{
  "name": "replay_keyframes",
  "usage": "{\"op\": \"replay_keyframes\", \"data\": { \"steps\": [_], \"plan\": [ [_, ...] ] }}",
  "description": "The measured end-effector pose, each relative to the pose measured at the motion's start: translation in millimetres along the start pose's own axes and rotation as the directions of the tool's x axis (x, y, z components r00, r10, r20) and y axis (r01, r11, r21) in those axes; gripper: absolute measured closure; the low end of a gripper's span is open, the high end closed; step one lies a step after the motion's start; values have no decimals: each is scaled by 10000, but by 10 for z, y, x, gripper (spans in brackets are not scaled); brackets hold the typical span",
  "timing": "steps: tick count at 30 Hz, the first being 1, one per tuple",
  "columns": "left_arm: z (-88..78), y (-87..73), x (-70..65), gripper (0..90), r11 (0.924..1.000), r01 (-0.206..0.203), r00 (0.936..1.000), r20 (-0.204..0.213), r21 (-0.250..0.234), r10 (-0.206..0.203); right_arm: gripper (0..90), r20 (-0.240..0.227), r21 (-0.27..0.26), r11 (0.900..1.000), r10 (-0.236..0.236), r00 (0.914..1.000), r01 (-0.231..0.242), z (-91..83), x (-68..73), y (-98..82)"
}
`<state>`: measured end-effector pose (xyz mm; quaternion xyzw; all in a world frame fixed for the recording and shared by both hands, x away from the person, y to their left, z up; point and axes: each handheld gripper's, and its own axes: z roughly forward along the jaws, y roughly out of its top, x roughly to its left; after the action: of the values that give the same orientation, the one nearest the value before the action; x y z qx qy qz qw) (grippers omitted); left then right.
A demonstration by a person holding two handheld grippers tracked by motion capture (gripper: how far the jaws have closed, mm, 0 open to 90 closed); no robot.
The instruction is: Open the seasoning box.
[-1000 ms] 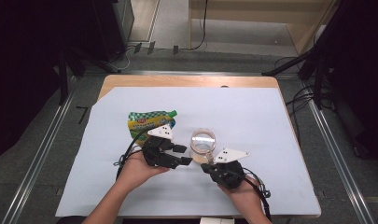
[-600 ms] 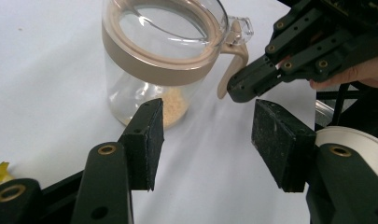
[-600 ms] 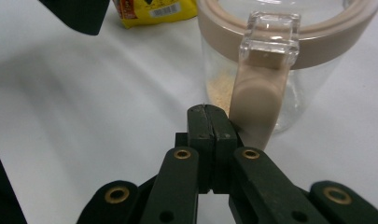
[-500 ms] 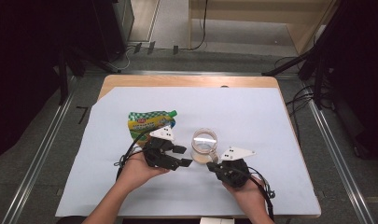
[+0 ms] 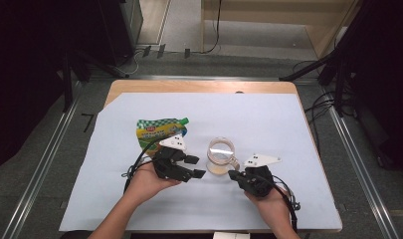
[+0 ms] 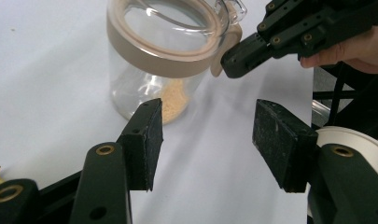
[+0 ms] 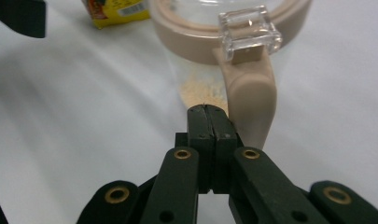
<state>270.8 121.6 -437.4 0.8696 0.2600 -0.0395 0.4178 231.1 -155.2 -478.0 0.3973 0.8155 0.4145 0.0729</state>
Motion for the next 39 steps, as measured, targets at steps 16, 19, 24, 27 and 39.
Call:
{"op": "replay_keyframes", "data": {
  "steps": [16,19,24,27,39],
  "plan": [
    [36,-3,-6,435,9999,-38,10000,0,129,38,900,684,-72,9980,629,9957,-625,-113,-388,41],
    [50,-5,-6,435,9999,-2,10000,6,147,2,900,769,-80,9984,559,9955,-554,-125,-467,64],
    [96,10,-14,435,10000,37,10000,92,70,-38,900,856,-14,9990,436,9954,-436,-101,-573,106],
    [130,20,-17,437,9997,116,9997,197,209,-120,900,617,138,9995,290,9977,-299,-81,-637,135],
    [185,189,3,400,9996,119,9996,260,-249,-113,900,1097,-237,9953,960,9893,-940,-323,-896,128]
  ]
}}
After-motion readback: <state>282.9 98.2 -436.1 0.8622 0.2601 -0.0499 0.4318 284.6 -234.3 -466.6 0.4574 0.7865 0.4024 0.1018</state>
